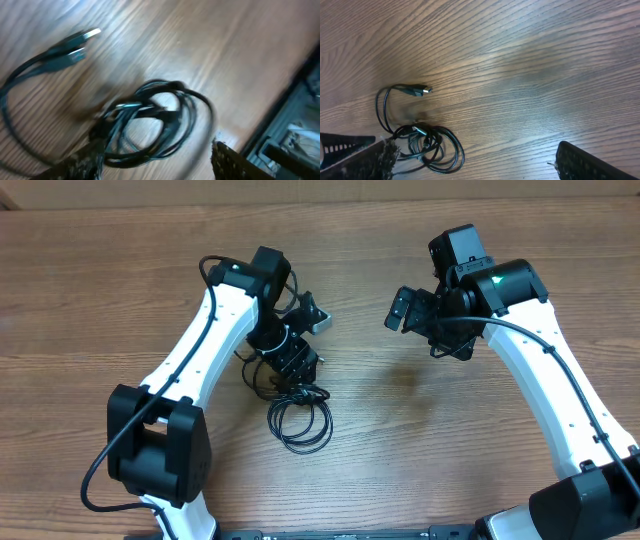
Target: Untangle cables
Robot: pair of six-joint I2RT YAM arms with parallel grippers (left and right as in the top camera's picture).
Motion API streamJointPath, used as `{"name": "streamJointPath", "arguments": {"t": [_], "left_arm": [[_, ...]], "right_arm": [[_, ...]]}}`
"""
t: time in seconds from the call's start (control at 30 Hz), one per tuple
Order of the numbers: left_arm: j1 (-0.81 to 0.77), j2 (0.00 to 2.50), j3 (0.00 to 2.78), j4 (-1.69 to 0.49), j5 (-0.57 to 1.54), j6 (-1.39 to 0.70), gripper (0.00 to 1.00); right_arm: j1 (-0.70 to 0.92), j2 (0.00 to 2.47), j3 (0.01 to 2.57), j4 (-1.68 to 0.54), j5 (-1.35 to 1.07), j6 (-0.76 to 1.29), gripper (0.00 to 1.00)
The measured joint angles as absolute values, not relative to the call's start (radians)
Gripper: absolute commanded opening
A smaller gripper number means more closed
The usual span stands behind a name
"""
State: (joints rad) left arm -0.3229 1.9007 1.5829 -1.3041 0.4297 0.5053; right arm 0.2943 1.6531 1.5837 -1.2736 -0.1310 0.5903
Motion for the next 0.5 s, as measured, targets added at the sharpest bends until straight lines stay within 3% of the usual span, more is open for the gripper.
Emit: {"name": "streamJointPath", "arguments": {"t": [0.1,0.2,0.27,0.33,0.5], "left_arm": [[-0.312,1.901,1.583,-1.311,0.509,0.573,0.73],[-0.306,1.901,1.583,-1.339,0.534,0.626,0.67],[-0.305,1.901,1.583,-1.352,0.535,0.661,0.75],[-0.305,1.901,1.583,-1.354,0.527,0.684,0.75],[-0.305,1.9,1.577,-1.353,0.493,0.699,0.68]], "right_arm": [[0.294,1.653,1.575,-1.268,-0.131,0.59,1.0],[0.295,1.653,1.543,-1.258,-0.131,0.59,1.0],[0.294,1.653,1.525,-1.247,-0.131,0.591,1.0],[0.294,1.653,1.507,-1.246,-0.131,0.59,1.0],[0.294,1.653,1.496,-1.243,-0.131,0.59,1.0]]}}
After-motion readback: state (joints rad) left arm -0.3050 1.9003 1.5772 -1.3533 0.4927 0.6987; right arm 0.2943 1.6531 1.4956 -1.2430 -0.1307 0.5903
